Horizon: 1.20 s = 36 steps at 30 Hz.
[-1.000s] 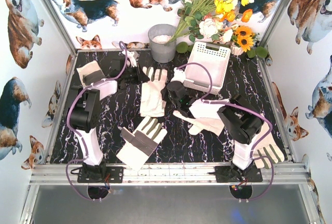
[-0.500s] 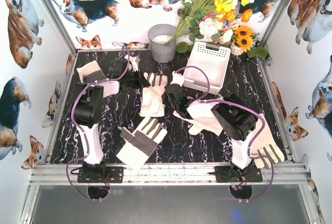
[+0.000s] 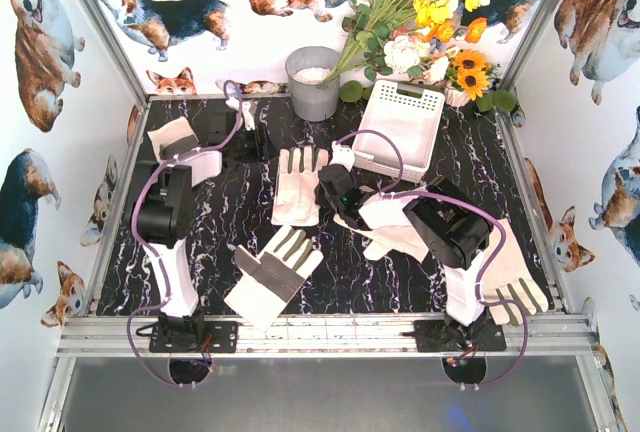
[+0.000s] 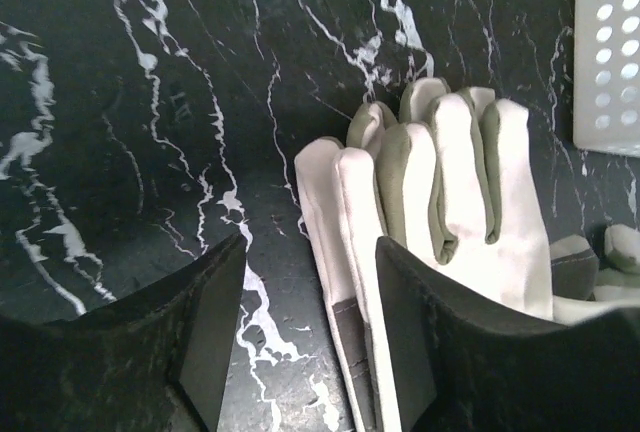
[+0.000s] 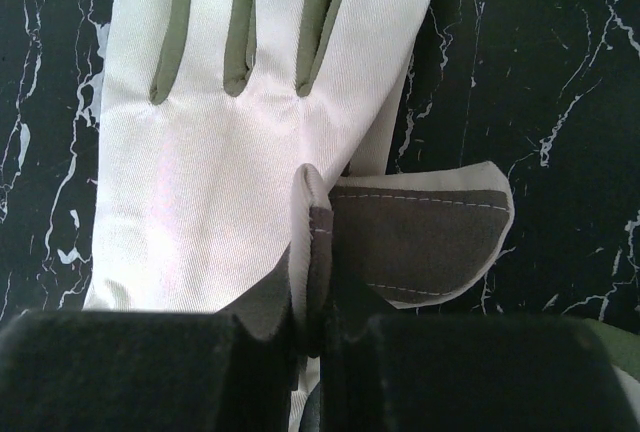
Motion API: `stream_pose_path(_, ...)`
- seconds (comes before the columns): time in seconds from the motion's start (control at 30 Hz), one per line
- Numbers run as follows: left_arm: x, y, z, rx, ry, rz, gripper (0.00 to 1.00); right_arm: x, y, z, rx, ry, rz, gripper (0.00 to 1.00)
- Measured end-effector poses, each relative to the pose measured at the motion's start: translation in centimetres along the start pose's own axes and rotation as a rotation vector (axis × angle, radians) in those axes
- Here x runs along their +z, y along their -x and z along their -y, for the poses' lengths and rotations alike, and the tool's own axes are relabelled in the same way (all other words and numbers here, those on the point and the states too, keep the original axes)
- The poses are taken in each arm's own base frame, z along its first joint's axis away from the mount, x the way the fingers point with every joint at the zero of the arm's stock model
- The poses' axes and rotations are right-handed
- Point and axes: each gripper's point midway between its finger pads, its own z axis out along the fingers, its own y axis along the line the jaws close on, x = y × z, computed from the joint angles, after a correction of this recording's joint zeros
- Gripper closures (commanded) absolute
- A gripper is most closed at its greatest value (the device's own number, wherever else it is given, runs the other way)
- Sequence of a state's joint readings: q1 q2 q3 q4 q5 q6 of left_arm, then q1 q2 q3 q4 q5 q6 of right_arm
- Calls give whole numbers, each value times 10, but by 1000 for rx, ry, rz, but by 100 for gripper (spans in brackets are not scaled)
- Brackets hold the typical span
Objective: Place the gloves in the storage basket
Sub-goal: Pair the glove with the glove.
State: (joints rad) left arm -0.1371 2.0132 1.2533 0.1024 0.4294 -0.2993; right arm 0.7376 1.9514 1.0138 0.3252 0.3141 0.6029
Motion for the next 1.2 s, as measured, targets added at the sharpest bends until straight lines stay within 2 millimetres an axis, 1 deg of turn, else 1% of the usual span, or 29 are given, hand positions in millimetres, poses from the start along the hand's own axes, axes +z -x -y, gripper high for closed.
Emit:
stream_pose_path(0.1,-13,14,3,20,27,30,52,0,0,0,1,0,-1,100)
stream_pose_path(0.23,-34,36,27,26,-12,96,58,1,0,-1,7,1,-2,100)
stream_pose_path(0.3,-42,35,40,13,-39,109,62,2,0,-1,9,1,-2,100)
stream_pose_path(0.33,-43,31,45,3,-51,104,64,2,0,-2,12,1,-3,100)
stream_pose_path(0.4,-42,16,57,-17,-76,78,68,3,-1,-3,16,4,-4,100)
stream_pose_path(0.53,-27,-28,78,-61,-110,-21,76,4,0,-6,23,13,-12,99)
stream_pose_path(0.6,-18,-46,83,-81,-123,-60,78,4,-1,-6,24,13,-15,89)
stream_pose_path(0.63,-13,-53,81,-93,-121,-76,79,4,-1,-6,24,14,-16,83)
stream_pose_path(0.73,-3,-73,66,-129,-80,-115,81,4,-1,-5,22,12,-17,70)
stream_pose_path(0.77,0,-79,60,-138,-62,-126,82,3,-1,-4,20,9,-19,66)
stream_pose_path(0.8,2,-82,56,-146,-59,-132,82,3,0,-2,13,3,-22,61)
stream_pose_path(0.87,2,-80,55,-144,-54,-126,82,-1,2,2,-4,-8,-28,50)
stream_pose_path(0.97,3,-80,53,-136,-43,-120,82,-12,10,10,-35,-37,-43,40)
stream_pose_path(1.1,3,-78,52,-132,-30,-111,82,-30,34,29,-65,-92,-36,32)
stream_pose_path(1.2,2,-77,50,-132,-17,-106,80,-45,54,39,-68,-118,-23,30)
